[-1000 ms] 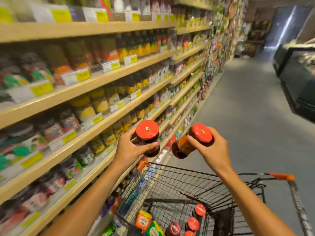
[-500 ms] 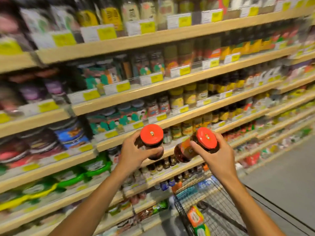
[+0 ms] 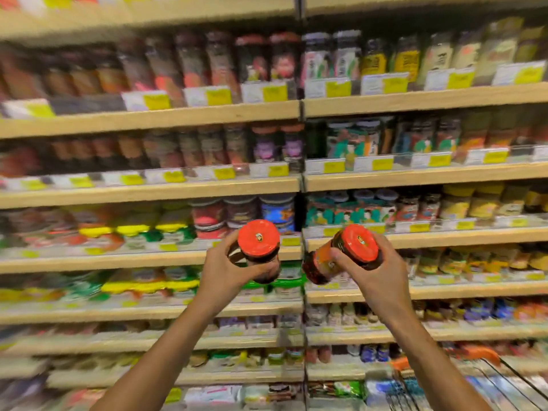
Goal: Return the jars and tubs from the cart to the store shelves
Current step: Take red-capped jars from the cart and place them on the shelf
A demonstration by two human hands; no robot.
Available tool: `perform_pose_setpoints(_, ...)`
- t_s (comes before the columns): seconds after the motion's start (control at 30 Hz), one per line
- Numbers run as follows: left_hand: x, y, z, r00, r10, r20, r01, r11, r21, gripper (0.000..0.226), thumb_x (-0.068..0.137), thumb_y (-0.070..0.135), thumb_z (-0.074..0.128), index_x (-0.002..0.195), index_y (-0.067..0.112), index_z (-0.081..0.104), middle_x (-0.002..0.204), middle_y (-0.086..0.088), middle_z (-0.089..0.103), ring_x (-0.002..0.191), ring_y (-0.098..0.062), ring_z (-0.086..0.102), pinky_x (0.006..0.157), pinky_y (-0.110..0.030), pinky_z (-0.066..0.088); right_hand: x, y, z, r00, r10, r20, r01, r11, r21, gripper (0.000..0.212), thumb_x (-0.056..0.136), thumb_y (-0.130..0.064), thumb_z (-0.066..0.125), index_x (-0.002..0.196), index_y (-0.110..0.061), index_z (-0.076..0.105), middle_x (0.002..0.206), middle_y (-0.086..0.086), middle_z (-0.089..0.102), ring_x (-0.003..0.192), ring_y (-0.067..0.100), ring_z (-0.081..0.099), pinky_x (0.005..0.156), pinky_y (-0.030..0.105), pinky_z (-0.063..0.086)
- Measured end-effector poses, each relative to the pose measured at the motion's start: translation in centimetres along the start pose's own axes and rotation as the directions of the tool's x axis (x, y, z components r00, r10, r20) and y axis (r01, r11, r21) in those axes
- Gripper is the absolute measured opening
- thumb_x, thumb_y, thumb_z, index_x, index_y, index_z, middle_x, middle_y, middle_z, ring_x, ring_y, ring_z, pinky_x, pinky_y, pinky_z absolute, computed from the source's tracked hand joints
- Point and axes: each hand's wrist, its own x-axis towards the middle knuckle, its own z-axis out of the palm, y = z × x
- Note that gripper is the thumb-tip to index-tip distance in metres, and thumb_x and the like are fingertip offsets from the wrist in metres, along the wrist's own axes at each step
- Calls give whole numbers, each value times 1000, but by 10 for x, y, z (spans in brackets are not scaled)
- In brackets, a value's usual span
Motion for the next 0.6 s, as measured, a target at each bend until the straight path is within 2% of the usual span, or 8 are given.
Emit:
perform_pose_setpoints(0.1,-14,-10,-67,998,-11,-70,10,1000,-14,64,50,41,97,105,40,65,100,26,73,98,4,67,84,-16,53,-18,-29,58,998,-22,62,21,999,32,62,67,-55,78,122,-42,53,113,-25,58,104,0,60,94,31,52)
perform_pose_setpoints(0.2,-32,-20,-127,992,-20,-128,18,1000,-19,61,51,35,94,105,39,65,99,25,73,97,5,67,82,-15,51,-37,-50,109,988,-69,136,64,997,42,53,69,-55,79,116,-49,55,111,-25,62,103,-2,62,89,27,52)
perform_pose_setpoints(0.33,-56,-31,-195,982,-27,-185,27,1000,-6,59,53,30,90,107,33,66,97,27,73,96,6,67,81,-11,49,-58,-78,168,975,-109,193,98,993,68,53,72,-49,81,119,-42,58,112,-24,63,101,-8,61,84,17,51)
perform_pose_setpoints(0.43,-74,-38,-239,972,-44,-231,47,999,6,63,54,29,92,112,25,68,101,18,75,100,-3,69,84,-17,51,-71,-100,206,965,-137,223,119,988,93,53,71,-46,83,118,-38,60,108,-26,63,99,-10,60,79,8,49)
perform_pose_setpoints(0.47,-79,-40,-252,968,-45,-249,49,999,11,64,55,28,92,114,24,68,102,16,75,101,-4,69,85,-19,51,-74,-106,218,959,-150,239,128,986,103,53,70,-47,82,116,-39,60,106,-28,64,99,-10,60,79,7,48)
perform_pose_setpoints(0.53,-90,-41,-276,957,-47,-285,54,998,17,61,56,26,92,112,30,68,100,21,74,98,2,68,82,-14,50,-78,-120,240,942,-169,289,138,983,125,52,68,-51,81,114,-44,58,106,-30,63,100,-8,61,80,11,50)
perform_pose_setpoints(0.6,-96,-42,-296,949,-43,-312,55,998,31,58,58,21,91,109,34,66,96,28,73,93,8,67,78,-9,48,-79,-133,259,934,-189,303,150,978,147,55,67,-53,81,115,-44,57,110,-24,64,103,-3,62,83,18,53)
